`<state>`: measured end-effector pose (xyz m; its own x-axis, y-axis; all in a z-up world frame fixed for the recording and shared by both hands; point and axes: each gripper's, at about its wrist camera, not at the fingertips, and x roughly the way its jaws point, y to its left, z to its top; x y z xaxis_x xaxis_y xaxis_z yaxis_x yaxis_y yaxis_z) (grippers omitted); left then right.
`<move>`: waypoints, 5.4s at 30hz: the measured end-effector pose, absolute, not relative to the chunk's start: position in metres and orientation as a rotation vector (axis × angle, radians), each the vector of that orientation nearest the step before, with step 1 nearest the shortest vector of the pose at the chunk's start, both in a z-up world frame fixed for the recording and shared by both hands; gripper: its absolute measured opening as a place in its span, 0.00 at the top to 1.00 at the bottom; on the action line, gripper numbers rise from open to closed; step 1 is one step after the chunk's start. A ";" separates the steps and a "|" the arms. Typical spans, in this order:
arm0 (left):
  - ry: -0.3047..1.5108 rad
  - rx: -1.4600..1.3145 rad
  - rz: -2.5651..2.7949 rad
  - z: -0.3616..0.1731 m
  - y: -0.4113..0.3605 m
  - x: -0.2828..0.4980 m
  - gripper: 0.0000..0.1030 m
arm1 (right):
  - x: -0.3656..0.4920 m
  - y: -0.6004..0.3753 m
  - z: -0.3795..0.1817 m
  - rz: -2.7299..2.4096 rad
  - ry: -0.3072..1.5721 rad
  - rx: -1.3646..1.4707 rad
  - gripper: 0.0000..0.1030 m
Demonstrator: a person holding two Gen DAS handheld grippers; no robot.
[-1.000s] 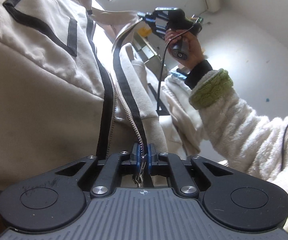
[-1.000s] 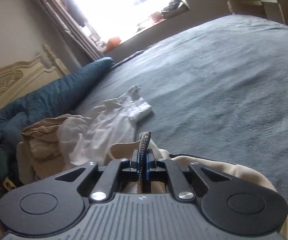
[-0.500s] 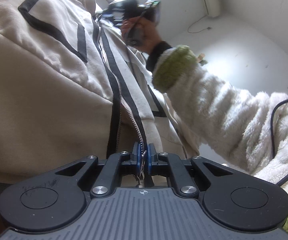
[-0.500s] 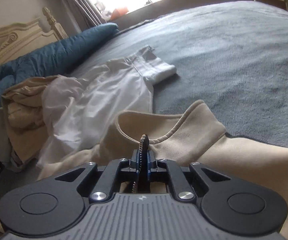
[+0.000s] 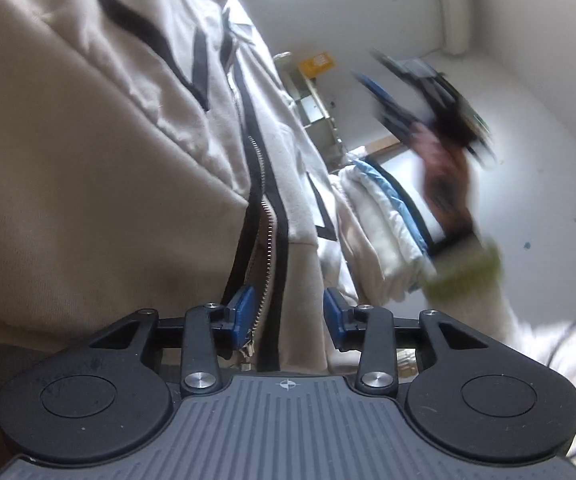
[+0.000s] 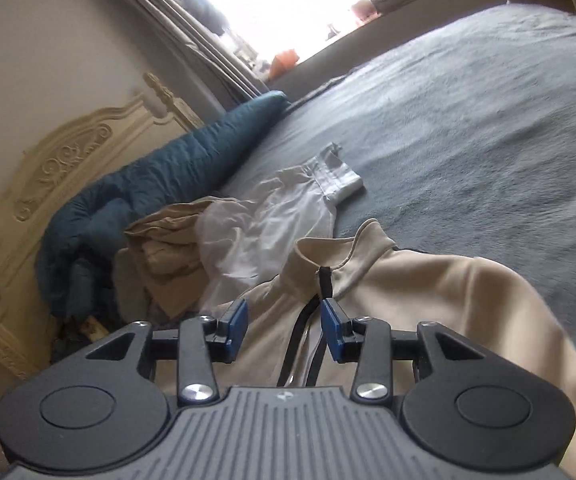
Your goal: Fold clothes
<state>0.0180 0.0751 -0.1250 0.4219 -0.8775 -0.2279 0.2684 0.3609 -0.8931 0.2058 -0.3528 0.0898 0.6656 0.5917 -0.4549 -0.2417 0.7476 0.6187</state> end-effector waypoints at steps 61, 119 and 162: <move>0.816 -0.728 -0.631 -0.094 0.109 -0.013 0.60 | -0.104 -0.164 -0.045 0.606 0.242 -0.844 0.96; 0.772 -0.639 -0.870 -0.118 0.056 0.032 0.60 | 0.222 -0.199 -0.021 0.404 0.804 0.098 0.82; 0.874 -0.669 -0.837 -0.112 0.037 0.045 0.60 | 0.057 -0.408 0.095 0.156 0.604 0.292 0.65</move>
